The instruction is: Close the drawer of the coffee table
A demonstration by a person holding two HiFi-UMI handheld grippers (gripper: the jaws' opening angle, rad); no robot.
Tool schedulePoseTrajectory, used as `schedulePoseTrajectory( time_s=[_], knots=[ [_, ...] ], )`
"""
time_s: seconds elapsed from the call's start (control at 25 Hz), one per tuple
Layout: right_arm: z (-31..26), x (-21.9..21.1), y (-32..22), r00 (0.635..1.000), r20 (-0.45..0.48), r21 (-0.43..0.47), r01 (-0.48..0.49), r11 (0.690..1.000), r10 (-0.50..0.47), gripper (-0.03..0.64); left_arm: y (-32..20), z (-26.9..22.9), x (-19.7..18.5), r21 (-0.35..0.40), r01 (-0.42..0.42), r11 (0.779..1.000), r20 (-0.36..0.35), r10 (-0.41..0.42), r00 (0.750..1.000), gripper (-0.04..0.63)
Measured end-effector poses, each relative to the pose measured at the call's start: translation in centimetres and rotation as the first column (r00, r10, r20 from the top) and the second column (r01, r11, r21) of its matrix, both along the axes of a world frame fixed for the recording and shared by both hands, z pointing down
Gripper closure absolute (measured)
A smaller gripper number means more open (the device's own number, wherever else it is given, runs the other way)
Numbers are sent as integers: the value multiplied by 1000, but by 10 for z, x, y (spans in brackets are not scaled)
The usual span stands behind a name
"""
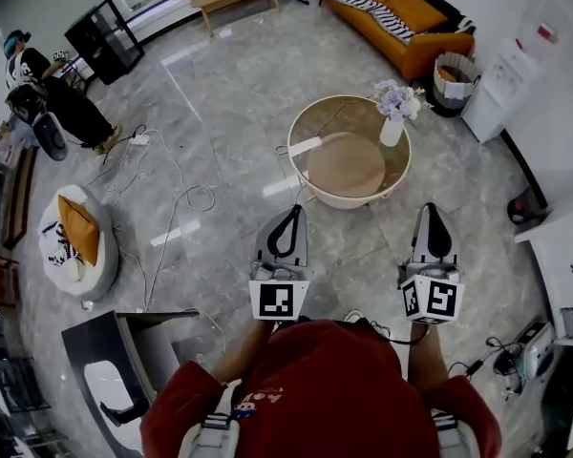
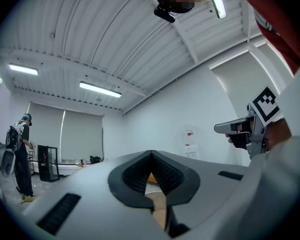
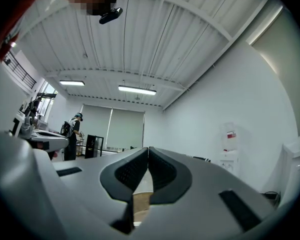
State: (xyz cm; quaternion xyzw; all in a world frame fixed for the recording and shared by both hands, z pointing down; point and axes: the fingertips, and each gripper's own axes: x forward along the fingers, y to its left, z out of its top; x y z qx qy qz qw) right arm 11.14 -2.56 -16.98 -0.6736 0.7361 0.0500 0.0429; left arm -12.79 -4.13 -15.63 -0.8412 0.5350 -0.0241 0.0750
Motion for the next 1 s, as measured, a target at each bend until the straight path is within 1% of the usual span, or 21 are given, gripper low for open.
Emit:
schedulePoseTrajectory(
  time_s=[0.08, 0.16, 0.28, 0.76, 1.0],
  knots=[
    [-2, 3, 1, 1000, -1, 1, -11, 1000, 11, 595, -1, -2, 2, 1, -10, 1000, 8, 10, 1000, 586],
    [-3, 2, 1, 1000, 2, 0, -15, 1000, 15, 595, -1, -3, 2, -2, -14, 1000, -6, 14, 1000, 586],
    [-3, -1, 2, 1000, 2, -1, -13, 1000, 13, 595, 0, -5, 0, 7, -14, 1000, -11, 14, 1000, 586],
    [-4, -6, 4, 1000, -11, -2, 0, 1000, 0, 595, 4, -3, -1, 1, -11, 1000, -17, 11, 1000, 586],
    [-6, -8, 8, 1000, -15, 1, 4, 1000, -4, 595, 9, -8, -1, 18, -11, 1000, -24, 12, 1000, 586]
  ],
)
